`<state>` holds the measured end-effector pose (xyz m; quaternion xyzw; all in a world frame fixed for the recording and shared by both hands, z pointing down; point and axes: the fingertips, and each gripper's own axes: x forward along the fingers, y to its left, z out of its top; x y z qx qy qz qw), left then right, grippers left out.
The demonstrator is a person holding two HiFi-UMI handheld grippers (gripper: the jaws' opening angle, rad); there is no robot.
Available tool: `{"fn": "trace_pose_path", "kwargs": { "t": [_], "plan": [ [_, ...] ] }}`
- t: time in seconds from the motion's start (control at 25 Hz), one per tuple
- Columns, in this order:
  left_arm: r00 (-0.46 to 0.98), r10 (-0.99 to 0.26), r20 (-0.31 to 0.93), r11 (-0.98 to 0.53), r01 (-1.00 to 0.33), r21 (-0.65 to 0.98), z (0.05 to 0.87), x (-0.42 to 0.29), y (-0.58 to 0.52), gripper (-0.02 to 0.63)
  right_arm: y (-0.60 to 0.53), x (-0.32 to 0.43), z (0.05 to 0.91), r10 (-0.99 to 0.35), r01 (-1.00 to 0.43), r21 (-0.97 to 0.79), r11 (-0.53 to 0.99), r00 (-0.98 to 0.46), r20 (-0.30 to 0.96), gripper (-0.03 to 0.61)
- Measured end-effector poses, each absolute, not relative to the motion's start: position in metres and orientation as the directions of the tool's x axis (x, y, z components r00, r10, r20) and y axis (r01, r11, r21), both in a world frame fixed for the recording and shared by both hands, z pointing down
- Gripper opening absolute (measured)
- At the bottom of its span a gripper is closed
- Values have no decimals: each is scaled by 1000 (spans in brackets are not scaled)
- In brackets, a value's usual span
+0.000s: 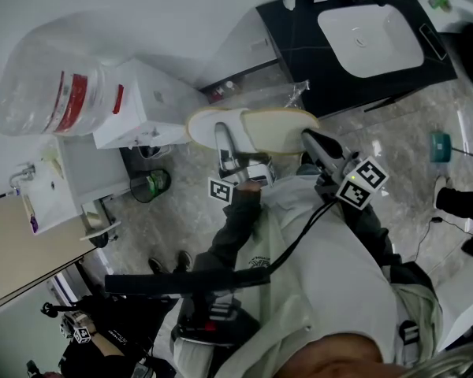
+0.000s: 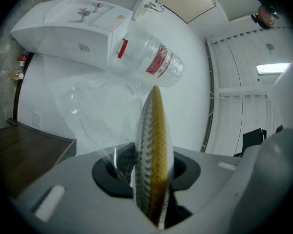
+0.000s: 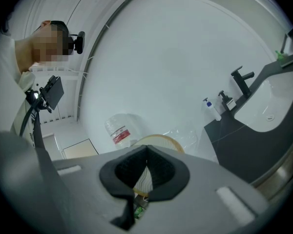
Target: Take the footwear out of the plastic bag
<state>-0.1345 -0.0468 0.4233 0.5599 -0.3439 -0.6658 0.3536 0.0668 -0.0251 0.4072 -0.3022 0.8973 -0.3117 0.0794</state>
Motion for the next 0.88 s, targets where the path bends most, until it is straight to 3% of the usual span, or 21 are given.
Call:
{"fn": "trace_pose_path", "kwargs": {
  "t": [0.88],
  "plan": [
    [-95, -885, -455, -462, 63, 885, 437, -171, -38, 107, -17, 33, 414, -599, -501, -639, 584, -797, 77, 2]
  ]
}}
